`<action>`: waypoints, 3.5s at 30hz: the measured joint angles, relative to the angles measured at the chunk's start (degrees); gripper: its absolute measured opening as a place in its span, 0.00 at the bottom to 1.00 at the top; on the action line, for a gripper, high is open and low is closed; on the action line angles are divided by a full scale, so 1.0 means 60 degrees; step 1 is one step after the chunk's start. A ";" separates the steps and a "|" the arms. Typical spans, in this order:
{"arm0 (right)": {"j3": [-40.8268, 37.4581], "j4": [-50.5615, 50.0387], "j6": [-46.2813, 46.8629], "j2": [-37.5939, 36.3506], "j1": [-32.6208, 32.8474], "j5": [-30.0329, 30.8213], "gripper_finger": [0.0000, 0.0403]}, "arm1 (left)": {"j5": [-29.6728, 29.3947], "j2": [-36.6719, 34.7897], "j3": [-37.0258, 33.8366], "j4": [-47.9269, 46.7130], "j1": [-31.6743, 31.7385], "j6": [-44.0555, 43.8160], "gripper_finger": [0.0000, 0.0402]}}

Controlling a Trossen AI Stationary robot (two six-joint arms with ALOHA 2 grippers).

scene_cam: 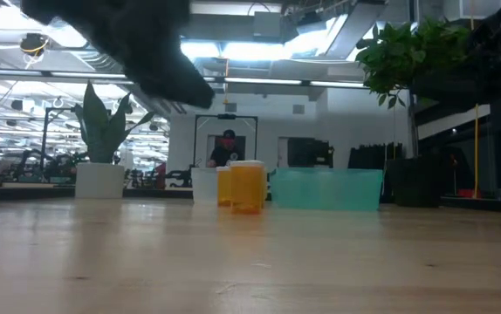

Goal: Pick and place medicine bottles into bin by pill shape (circle, oval)
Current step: Put the orange capsule bottle into the transparent bin

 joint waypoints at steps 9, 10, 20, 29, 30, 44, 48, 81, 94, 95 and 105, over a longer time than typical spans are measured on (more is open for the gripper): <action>0.0004 -0.0001 -0.0018 0.0000 -0.0001 0.0000 0.38 | 0.0070 0.1961 0.3480 -0.4339 0.0434 -0.1504 0.48; 0.0004 -0.0003 -0.0018 0.0000 0.0000 0.0000 0.38 | 0.0156 0.2135 0.3731 -0.4446 0.0436 -0.1274 0.48; 0.0004 0.0001 0.0000 0.0000 0.0000 0.0000 0.38 | 0.1904 0.2745 0.5178 -0.4654 0.0640 -0.0888 0.49; 0.0007 -0.0002 -0.0022 0.0000 0.0000 0.0000 0.38 | 0.3340 0.2745 0.5384 -0.5963 0.1502 -0.1809 0.67; 0.0007 -0.0001 -0.0023 0.0000 0.0000 0.0000 0.38 | 0.3336 0.2745 0.5384 -0.6028 0.1570 -0.1810 0.68; 0.0007 -0.0003 -0.0238 0.0003 0.0000 0.0000 0.38 | 0.3535 0.3310 0.5401 -0.6813 0.1722 -0.1518 0.69; 0.0011 -0.0025 -0.0233 0.0041 0.0000 0.0000 0.38 | 0.3587 0.4040 0.5384 -0.7023 0.1726 -0.1782 0.69; 0.0011 -0.0002 -0.0207 0.0095 0.0000 0.0001 0.38 | 0.1918 0.5177 0.5377 -0.4954 0.2407 -0.2391 0.69; 0.0004 0.0001 -0.0219 0.0171 -0.0004 0.0004 0.38 | 0.2136 0.5215 0.5596 -0.5214 0.2411 -0.2326 0.69; 0.0004 0.0001 -0.0217 0.0171 -0.0003 0.0002 0.38 | 0.2102 0.5218 0.5652 -0.5199 0.2407 -0.2319 0.69; 0.0004 0.0001 -0.0219 0.0171 -0.0004 0.0002 0.38 | 0.2029 0.5218 0.6043 -0.5748 0.2407 -0.2115 0.66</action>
